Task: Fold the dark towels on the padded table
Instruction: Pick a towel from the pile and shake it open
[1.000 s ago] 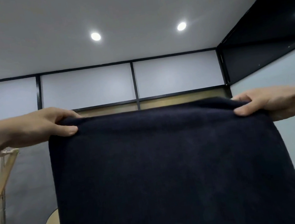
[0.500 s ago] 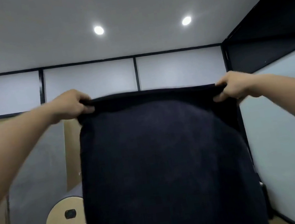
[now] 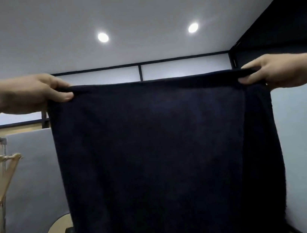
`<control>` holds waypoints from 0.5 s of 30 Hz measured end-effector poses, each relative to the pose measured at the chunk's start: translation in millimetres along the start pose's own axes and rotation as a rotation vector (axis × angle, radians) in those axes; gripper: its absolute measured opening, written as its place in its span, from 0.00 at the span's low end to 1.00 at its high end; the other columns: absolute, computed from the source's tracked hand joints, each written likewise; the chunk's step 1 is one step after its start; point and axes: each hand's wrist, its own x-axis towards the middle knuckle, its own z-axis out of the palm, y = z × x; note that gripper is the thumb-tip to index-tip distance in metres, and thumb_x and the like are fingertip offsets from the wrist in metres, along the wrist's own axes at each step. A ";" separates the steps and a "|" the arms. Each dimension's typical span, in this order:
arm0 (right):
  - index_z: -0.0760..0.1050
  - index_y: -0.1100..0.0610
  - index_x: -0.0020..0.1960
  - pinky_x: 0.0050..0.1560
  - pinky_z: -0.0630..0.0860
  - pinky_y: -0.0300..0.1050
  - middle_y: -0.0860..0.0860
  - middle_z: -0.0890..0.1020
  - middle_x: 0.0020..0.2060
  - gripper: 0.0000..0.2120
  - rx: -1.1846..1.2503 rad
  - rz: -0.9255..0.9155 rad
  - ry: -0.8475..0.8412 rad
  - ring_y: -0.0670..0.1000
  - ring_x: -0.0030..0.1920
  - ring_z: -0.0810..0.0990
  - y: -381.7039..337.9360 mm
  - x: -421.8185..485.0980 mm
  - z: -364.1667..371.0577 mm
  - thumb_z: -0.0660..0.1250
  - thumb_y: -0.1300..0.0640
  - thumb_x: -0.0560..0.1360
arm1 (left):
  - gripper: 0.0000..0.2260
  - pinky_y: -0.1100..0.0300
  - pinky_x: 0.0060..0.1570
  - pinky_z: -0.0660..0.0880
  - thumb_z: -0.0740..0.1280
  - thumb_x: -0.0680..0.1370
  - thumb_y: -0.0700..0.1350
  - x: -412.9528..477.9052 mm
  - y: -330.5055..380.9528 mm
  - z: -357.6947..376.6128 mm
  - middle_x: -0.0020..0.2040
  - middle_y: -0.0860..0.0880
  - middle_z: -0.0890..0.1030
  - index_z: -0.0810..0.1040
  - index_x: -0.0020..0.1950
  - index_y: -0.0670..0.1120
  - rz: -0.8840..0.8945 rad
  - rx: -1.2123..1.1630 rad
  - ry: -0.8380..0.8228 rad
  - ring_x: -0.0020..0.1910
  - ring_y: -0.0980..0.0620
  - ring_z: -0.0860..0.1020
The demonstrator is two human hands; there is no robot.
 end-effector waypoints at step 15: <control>0.78 0.50 0.37 0.42 0.76 0.42 0.51 0.79 0.38 0.09 -0.652 0.390 0.182 0.55 0.44 0.79 118.0 74.4 136.6 0.76 0.48 0.68 | 0.06 0.58 0.47 0.73 0.75 0.72 0.55 78.3 -158.6 134.8 0.48 0.53 0.80 0.81 0.47 0.60 -0.381 0.790 0.360 0.53 0.45 0.80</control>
